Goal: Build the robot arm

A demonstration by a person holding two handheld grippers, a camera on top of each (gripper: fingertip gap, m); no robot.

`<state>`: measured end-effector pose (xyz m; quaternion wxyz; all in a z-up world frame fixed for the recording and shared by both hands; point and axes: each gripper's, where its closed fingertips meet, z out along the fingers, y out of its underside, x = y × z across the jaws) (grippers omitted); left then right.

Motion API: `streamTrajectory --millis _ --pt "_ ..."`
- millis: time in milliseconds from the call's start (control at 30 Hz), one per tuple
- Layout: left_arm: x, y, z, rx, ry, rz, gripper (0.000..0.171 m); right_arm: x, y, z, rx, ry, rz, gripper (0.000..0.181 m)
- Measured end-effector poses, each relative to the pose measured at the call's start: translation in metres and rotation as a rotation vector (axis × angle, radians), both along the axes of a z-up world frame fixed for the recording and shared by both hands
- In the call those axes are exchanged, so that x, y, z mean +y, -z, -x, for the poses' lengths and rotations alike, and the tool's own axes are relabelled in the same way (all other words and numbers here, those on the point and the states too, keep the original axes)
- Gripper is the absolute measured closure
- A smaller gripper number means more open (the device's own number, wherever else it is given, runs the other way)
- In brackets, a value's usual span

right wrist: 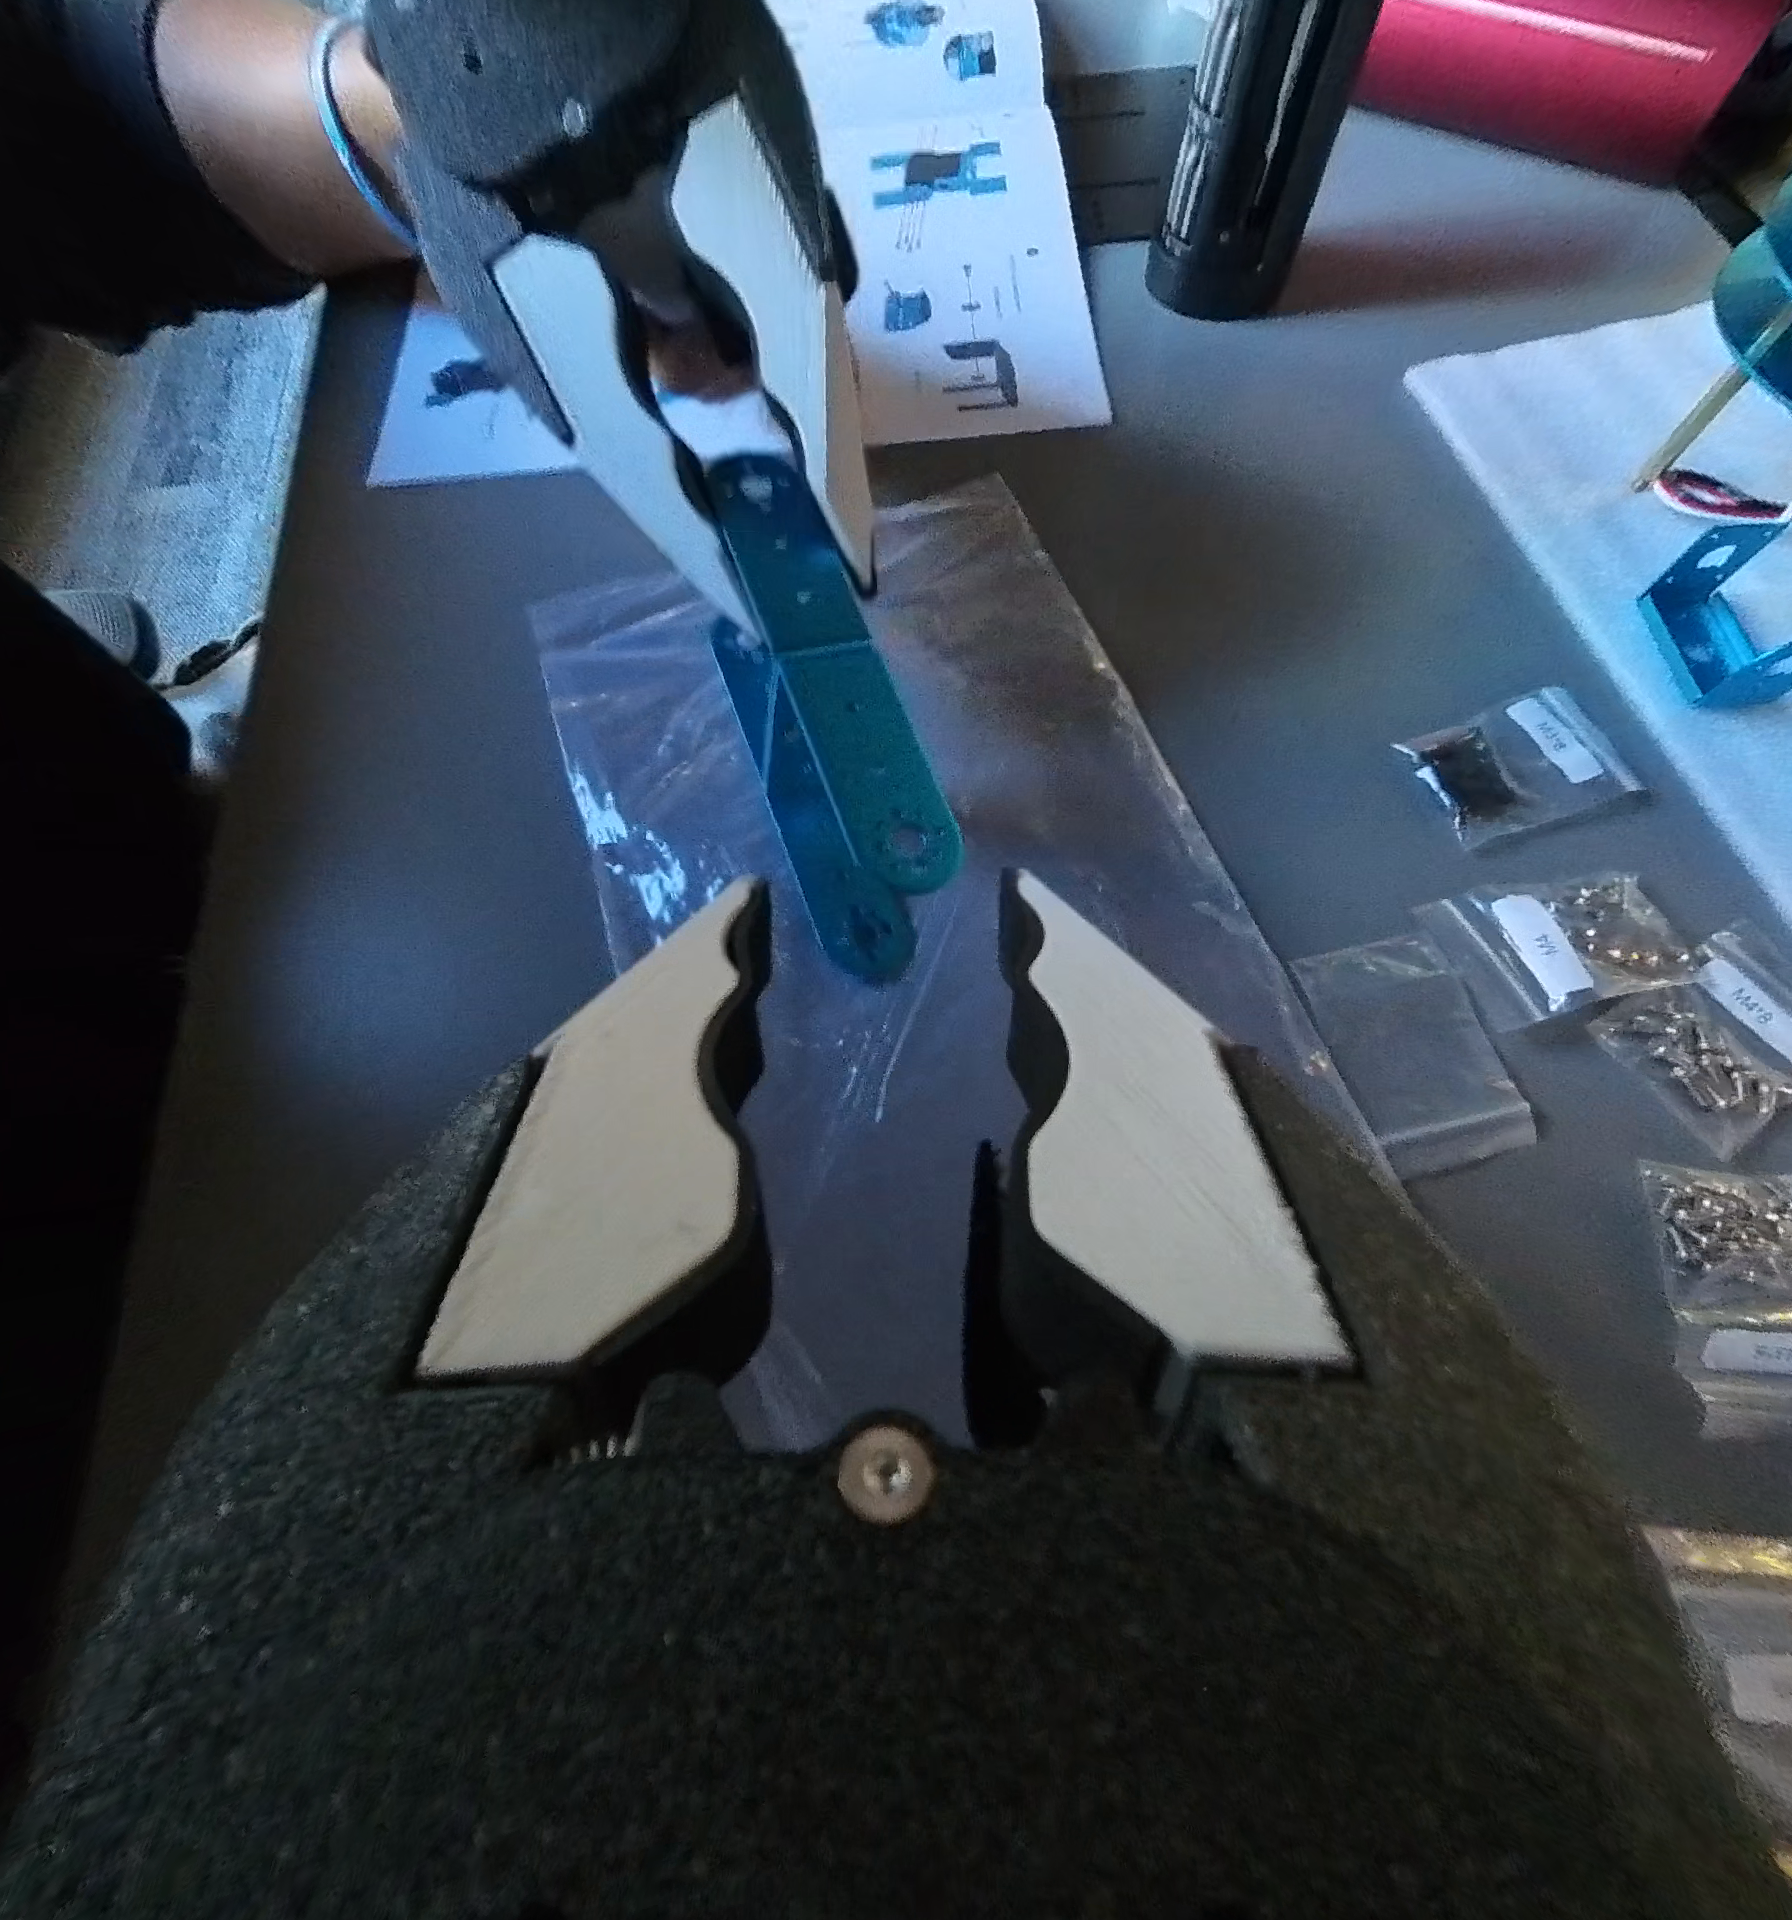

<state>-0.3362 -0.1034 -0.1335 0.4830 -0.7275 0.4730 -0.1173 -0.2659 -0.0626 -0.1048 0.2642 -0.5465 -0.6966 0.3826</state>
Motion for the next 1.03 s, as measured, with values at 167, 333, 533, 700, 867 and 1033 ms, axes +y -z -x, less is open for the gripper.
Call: streamTrajectory --millis 167,333,533,700,867,1033 --pt "-0.019 0.012 -0.005 0.001 -0.066 0.095 0.106 -0.025 -0.017 0.007 0.1 0.01 0.0 0.148" --pt "-0.004 -0.036 0.021 -0.201 -0.422 0.029 0.123 -0.068 -0.058 0.016 0.273 0.043 -0.093 0.173" --pt "0.011 -0.066 0.112 0.0 -1.096 -0.165 0.124 -0.165 -0.115 0.039 0.514 0.037 -0.253 0.181" --pt "-0.003 -0.06 0.103 0.004 -1.19 -0.165 0.125 -0.181 -0.1 0.034 0.429 0.074 -0.401 0.181" --pt "-0.031 -0.055 0.096 0.126 -1.322 -0.215 0.124 -0.2 -0.085 0.015 0.42 0.108 -0.229 0.181" --pt "-0.041 -0.063 0.088 0.197 -1.414 -0.301 0.126 -0.24 -0.11 0.015 0.527 0.16 -0.378 0.181"
